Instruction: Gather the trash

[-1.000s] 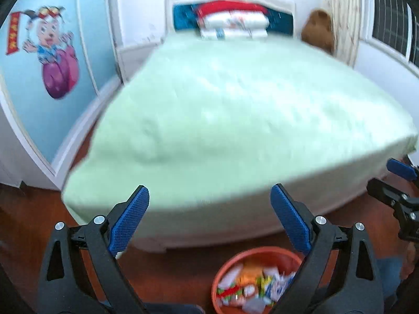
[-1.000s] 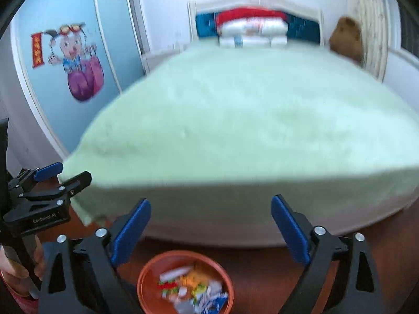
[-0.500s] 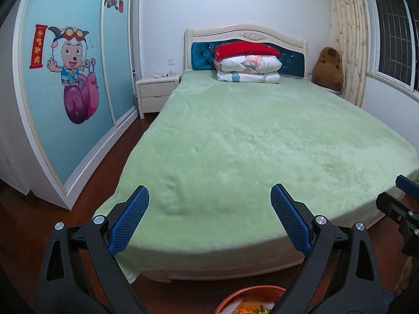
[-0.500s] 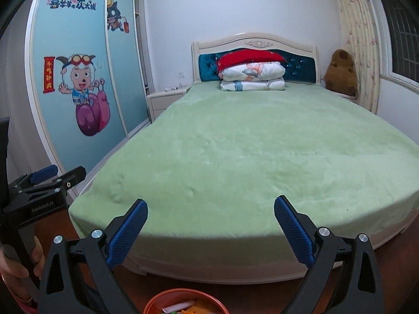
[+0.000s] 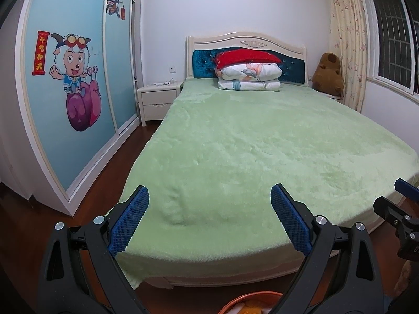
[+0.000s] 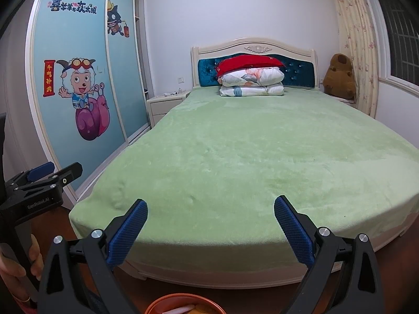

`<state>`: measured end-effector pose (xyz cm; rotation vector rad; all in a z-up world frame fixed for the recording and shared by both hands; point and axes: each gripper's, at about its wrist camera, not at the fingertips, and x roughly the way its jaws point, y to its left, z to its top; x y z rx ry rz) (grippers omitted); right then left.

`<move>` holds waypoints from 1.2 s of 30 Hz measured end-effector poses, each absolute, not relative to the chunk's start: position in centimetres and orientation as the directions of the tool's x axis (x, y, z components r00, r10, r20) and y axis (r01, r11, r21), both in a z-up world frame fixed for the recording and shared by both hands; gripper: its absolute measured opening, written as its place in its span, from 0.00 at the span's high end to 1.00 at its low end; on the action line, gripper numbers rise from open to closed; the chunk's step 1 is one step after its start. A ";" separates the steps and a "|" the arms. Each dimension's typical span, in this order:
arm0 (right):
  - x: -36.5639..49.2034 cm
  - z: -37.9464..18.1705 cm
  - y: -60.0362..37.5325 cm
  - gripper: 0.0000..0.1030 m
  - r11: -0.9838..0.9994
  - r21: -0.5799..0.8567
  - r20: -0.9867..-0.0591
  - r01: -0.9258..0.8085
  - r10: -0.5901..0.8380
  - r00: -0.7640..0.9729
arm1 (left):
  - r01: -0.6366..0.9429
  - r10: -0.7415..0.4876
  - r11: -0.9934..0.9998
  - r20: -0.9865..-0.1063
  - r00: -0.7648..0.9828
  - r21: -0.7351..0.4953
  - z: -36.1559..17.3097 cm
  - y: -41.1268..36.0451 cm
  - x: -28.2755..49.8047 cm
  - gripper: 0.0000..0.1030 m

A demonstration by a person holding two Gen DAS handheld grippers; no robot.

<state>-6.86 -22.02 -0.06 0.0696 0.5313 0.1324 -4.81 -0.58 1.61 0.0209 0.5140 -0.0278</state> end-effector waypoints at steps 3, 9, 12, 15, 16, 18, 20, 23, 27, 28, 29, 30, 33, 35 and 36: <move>-6.9 -0.1 -22.0 0.07 0.989 0.098 -0.499 -0.107 0.142 0.855 | 0.034 -0.024 0.999 -0.489 0.872 0.011 1.6 -0.7 -4.9 0.11; -6.9 -0.2 -22.0 0.07 0.989 0.095 -0.498 -0.110 0.143 0.855 | 0.033 -0.026 0.999 -0.483 0.875 0.007 2.0 -0.6 -4.8 0.11; -6.9 -0.1 -22.0 0.07 0.989 0.093 -0.497 -0.110 0.142 0.856 | 0.031 -0.023 0.999 -0.477 0.878 0.010 2.3 -0.7 -4.8 0.11; -6.9 -0.2 -22.0 0.07 0.990 0.090 -0.499 -0.112 0.142 0.855 | 0.031 -0.023 0.999 -0.476 0.879 0.009 2.3 -0.8 -4.7 0.11; -6.9 -0.2 -22.0 0.07 0.990 0.088 -0.499 -0.112 0.141 0.855 | 0.030 -0.022 1.000 -0.476 0.879 0.008 2.3 -0.8 -4.7 0.11; -6.9 -0.2 -22.0 0.07 0.990 0.088 -0.499 -0.114 0.143 0.855 | 0.029 -0.023 1.000 -0.475 0.880 0.004 2.4 -0.8 -4.7 0.11; -6.9 -0.2 -22.0 0.07 0.989 0.090 -0.500 -0.114 0.143 0.854 | 0.028 -0.023 1.000 -0.474 0.880 0.003 2.4 -0.8 -4.7 0.11; -6.9 -0.2 -22.0 0.07 0.989 0.089 -0.501 -0.115 0.144 0.854 | 0.026 -0.021 1.000 -0.474 0.880 0.004 2.4 -0.7 -4.7 0.11; -6.8 -0.2 -22.0 0.07 0.989 0.088 -0.505 -0.116 0.145 0.851 | 0.033 -0.027 0.999 -0.476 0.879 0.005 2.4 -0.8 -4.7 0.11; -6.8 -0.3 -22.0 0.07 0.989 0.089 -0.506 -0.116 0.145 0.850 | 0.035 -0.029 0.999 -0.477 0.878 0.004 2.5 -0.8 -4.7 0.11; -6.8 -0.3 -22.0 0.07 0.989 0.088 -0.507 -0.116 0.145 0.849 | 0.035 -0.028 0.999 -0.477 0.879 0.006 2.6 -0.7 -4.6 0.11; -6.8 -0.4 -22.0 0.07 0.989 0.087 -0.508 -0.116 0.145 0.849 | 0.036 -0.027 0.999 -0.476 0.879 0.010 2.7 -0.7 -4.6 0.11; -6.6 -0.4 -22.0 0.07 0.989 0.087 -0.511 -0.117 0.145 0.847 | 0.037 -0.027 0.999 -0.478 0.878 0.011 2.8 -0.6 -4.4 0.11; -6.6 -0.4 -22.0 0.07 0.990 0.087 -0.513 -0.115 0.143 0.846 | 0.038 -0.027 0.999 -0.477 0.878 0.013 2.8 -0.7 -4.3 0.11; -6.5 -0.5 -22.0 0.07 0.990 0.089 -0.514 -0.114 0.143 0.845 | 0.037 -0.027 0.999 -0.478 0.878 0.013 2.8 -0.7 -4.2 0.11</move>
